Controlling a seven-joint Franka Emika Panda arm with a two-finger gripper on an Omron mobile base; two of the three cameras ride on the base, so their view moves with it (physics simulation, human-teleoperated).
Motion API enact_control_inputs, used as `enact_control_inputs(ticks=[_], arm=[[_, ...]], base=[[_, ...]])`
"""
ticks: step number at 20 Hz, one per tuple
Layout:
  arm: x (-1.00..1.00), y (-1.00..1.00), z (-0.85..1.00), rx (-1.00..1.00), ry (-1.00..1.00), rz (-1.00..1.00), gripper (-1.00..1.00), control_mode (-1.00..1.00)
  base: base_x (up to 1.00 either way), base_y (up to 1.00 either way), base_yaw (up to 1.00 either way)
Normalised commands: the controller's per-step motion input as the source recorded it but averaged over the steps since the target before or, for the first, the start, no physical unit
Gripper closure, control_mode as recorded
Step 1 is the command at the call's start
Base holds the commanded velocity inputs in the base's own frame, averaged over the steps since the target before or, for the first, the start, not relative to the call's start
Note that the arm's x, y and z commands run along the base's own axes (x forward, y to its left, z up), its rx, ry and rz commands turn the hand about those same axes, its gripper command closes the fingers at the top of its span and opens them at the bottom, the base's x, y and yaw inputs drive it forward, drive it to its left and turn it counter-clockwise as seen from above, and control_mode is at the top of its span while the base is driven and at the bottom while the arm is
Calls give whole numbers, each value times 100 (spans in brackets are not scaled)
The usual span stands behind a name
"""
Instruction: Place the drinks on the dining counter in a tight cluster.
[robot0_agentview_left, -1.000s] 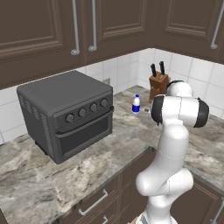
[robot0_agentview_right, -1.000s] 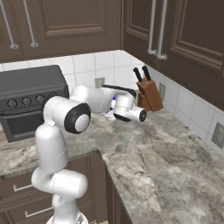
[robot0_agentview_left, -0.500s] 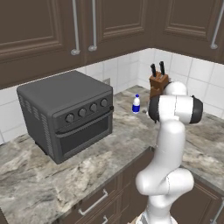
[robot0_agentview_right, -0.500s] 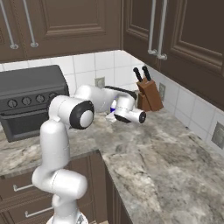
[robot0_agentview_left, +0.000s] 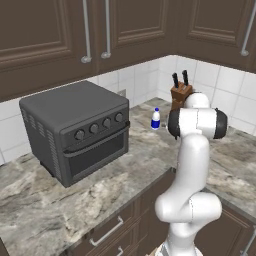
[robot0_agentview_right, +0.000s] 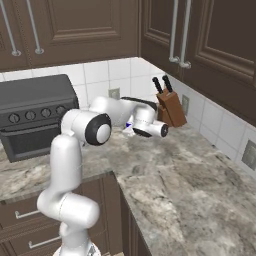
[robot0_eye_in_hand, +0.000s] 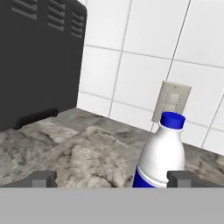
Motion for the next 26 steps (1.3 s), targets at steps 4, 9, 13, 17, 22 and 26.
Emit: enact_control_inputs(ticks=[4,9,13,17,22,26], arm=[[19,-8,0,0,0,4,-100,-100],[23,-9,-2,0,0,3,-100,-100],[23,-5,-15,0,0,3,-100,-100],[25,-4,-27,0,3,2,-100,-100],[28,-9,-22,0,2,2,-100,-100],[18,-10,-4,0,0,4,-100,-100]], base=[[0,0,0],[0,0,0],[0,0,0],[0,0,0],[0,0,0],[0,0,0]])
